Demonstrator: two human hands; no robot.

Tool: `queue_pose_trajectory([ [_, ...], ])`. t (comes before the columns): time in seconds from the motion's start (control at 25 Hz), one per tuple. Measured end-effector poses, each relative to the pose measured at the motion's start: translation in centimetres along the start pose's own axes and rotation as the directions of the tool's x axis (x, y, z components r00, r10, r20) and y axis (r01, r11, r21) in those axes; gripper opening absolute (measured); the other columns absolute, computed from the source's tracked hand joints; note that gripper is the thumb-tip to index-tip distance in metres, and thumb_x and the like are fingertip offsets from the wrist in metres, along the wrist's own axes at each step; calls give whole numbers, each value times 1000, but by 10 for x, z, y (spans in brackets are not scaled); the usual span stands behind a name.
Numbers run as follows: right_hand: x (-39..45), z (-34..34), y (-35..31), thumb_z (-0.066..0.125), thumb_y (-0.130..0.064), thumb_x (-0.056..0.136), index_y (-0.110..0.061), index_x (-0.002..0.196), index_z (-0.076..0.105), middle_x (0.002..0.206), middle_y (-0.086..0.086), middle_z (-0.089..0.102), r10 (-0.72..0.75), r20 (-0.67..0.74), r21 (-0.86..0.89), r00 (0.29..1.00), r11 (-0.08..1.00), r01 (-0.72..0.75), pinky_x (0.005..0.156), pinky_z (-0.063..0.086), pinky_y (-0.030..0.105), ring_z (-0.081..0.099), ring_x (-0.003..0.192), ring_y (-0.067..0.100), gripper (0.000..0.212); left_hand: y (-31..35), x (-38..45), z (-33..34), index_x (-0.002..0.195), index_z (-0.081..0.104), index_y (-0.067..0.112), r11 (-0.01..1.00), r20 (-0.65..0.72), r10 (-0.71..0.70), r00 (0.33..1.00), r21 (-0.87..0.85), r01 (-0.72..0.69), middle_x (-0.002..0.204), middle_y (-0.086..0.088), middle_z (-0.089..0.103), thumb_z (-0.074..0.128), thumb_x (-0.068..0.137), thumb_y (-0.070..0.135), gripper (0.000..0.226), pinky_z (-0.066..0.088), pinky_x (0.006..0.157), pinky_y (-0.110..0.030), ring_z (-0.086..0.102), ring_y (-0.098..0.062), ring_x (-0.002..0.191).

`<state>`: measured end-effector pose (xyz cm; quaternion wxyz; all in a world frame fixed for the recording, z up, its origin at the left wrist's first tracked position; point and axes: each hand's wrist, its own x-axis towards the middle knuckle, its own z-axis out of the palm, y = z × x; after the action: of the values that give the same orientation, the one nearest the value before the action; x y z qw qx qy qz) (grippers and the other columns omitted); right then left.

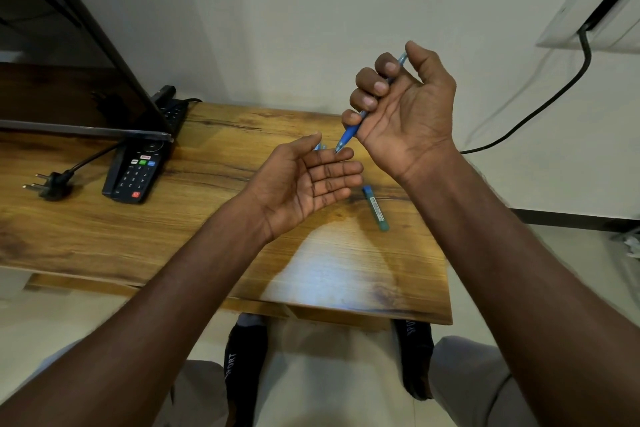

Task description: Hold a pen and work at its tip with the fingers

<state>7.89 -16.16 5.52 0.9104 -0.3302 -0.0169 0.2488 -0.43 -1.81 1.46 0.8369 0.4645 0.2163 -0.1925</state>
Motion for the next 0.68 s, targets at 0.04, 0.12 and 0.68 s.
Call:
queue_pose_trajectory([
  [0.04, 0, 0, 0, 36, -46, 104, -19, 72, 46, 67, -3, 34, 3, 1, 2, 1000, 1000, -3, 61, 28, 32, 31, 59, 15, 43, 0, 0, 0, 110, 75, 4, 1000, -2, 0, 1000, 0, 0, 108, -18, 79, 47, 106, 42, 48, 60, 89, -34, 79, -26, 94],
  [0.12, 0, -1, 1, 35, -44, 104, -19, 71, 45, 67, -3, 34, -4, -4, 8, 1000, 1000, 4, 61, 27, 32, 31, 59, 15, 42, 0, 0, 0, 109, 75, 4, 1000, -3, 0, 1000, -1, 0, 107, -18, 79, 47, 106, 43, 48, 61, 89, -33, 79, -26, 93],
  [0.68, -1, 1, -1, 36, -44, 104, -19, 73, 46, 68, -3, 33, -15, -15, -13, 1000, 1000, 15, 61, 26, 32, 30, 59, 15, 41, 0, 0, 1, 111, 75, 4, 1000, -8, 3, 1000, 16, -2, 106, -18, 79, 47, 107, 43, 48, 58, 93, -34, 78, -26, 94],
])
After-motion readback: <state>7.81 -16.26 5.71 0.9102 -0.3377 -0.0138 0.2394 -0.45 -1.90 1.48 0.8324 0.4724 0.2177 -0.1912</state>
